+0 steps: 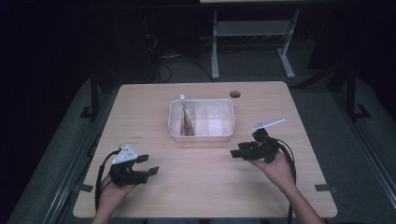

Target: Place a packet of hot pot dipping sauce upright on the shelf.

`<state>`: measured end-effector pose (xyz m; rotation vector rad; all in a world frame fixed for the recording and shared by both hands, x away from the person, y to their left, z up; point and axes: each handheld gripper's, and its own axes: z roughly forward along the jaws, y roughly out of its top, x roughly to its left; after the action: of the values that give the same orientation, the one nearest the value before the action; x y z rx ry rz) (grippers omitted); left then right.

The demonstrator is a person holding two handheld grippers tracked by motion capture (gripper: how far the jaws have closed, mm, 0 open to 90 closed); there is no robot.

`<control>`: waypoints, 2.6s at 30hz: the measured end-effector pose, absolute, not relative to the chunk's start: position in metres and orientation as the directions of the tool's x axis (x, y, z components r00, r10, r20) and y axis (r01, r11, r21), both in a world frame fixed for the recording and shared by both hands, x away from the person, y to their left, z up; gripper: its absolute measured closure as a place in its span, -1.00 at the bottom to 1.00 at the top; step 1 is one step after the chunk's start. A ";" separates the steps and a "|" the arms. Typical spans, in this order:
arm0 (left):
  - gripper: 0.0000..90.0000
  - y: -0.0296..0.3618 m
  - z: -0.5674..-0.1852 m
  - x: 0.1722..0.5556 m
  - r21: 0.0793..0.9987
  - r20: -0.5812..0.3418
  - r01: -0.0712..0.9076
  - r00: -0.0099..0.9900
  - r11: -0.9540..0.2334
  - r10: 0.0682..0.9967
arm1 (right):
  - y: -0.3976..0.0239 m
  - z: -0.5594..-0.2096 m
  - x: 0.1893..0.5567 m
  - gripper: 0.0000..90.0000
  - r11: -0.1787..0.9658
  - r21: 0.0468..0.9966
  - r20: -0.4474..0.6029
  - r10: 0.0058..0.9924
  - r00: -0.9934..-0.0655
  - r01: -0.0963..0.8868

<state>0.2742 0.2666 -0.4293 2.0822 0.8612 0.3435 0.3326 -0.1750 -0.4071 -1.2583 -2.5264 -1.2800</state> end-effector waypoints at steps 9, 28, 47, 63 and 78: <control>-0.23 0.266 -0.430 0.275 0.784 -0.062 0.459 0.728 -0.417 0.683 | -0.182 -0.411 0.329 -0.06 0.316 0.658 0.373 0.651 -0.661 0.683; -0.23 0.265 -0.430 0.275 0.784 -0.061 0.458 0.730 -0.420 0.681 | -0.195 -0.417 0.307 -0.07 0.326 0.675 0.340 0.660 -0.670 0.662; -0.23 0.264 -0.430 0.275 0.782 -0.061 0.458 0.731 -0.422 0.680 | -0.218 -0.429 0.287 -0.13 0.287 0.681 0.351 0.679 -0.645 0.673; -0.23 0.263 -0.431 0.274 0.780 -0.059 0.457 0.734 -0.428 0.676 | -0.229 -0.438 0.277 -0.15 0.273 0.680 0.353 0.691 -0.631 0.680; -0.23 0.263 -0.431 0.274 0.781 -0.062 0.457 0.735 -0.426 0.676 | -0.229 -0.443 0.271 -0.17 0.276 0.683 0.344 0.695 -0.631 0.676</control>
<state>0.2744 0.2633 -0.4309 2.0961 0.8536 0.3313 0.2713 -0.2290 -0.4432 -1.3588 -2.5271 -1.3345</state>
